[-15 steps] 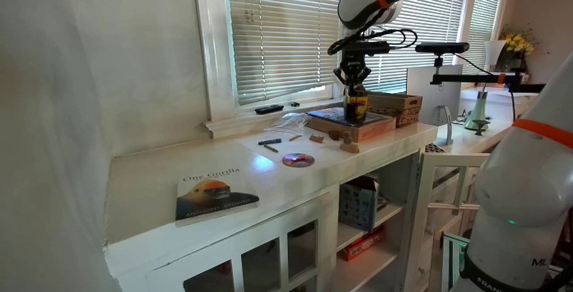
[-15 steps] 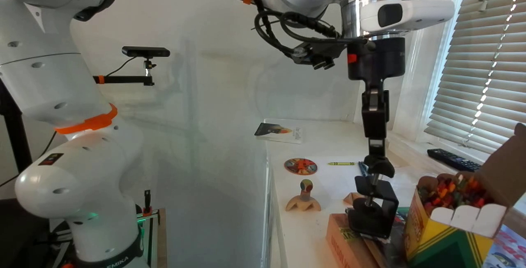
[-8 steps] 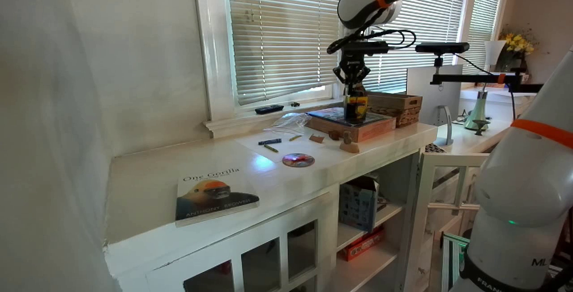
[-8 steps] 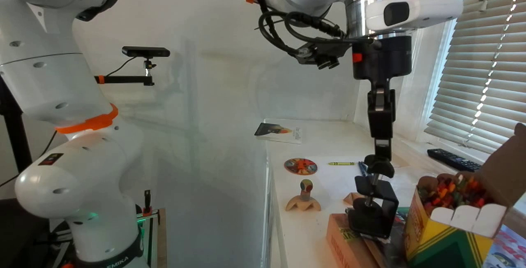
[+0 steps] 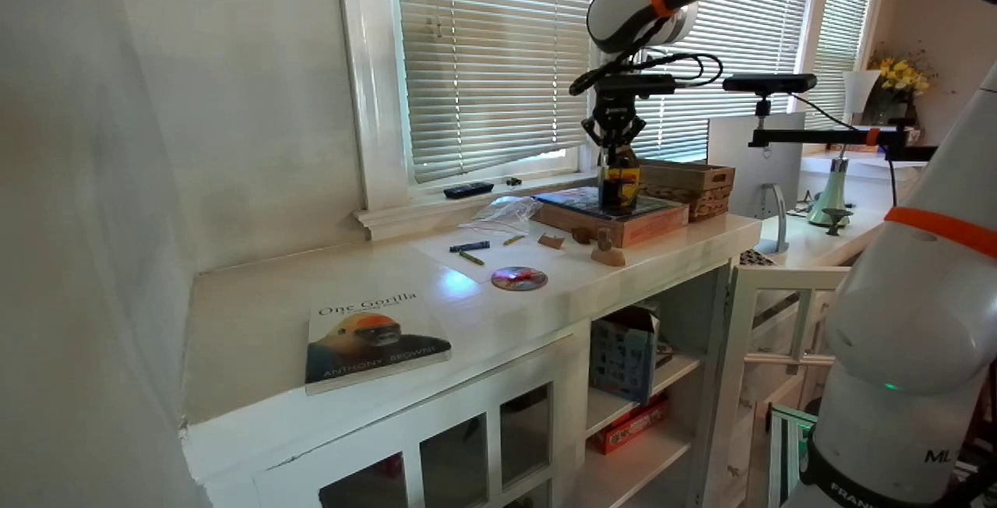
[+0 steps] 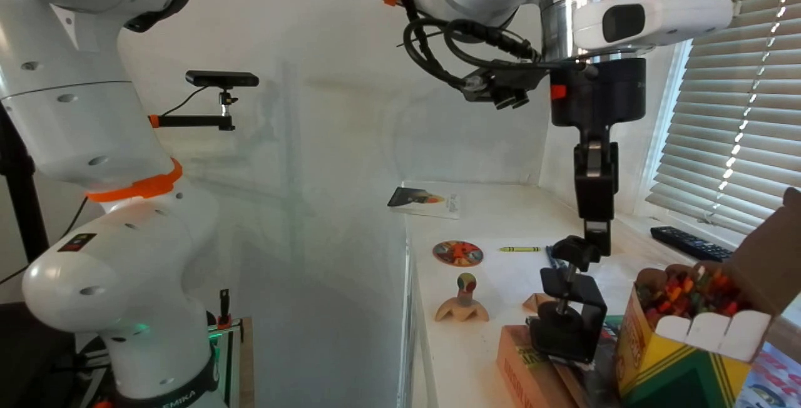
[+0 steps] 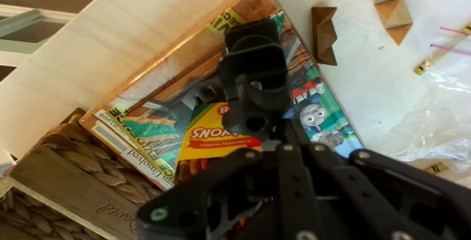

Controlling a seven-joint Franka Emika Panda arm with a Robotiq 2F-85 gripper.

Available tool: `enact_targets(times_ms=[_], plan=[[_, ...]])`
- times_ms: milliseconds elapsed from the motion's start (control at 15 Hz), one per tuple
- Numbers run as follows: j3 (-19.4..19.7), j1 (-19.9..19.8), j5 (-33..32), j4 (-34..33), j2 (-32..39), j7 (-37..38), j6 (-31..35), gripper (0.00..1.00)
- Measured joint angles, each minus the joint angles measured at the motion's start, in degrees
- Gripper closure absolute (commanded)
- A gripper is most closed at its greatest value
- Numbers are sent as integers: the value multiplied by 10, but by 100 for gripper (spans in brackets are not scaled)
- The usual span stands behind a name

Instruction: Rotate the object clockwise

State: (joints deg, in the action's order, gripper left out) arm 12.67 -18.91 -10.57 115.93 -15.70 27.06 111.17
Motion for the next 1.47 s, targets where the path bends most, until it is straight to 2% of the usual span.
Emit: enact_targets(times_ms=[1467], plan=[[12, -18, -3, -4, 2, 1, -7, 100]])
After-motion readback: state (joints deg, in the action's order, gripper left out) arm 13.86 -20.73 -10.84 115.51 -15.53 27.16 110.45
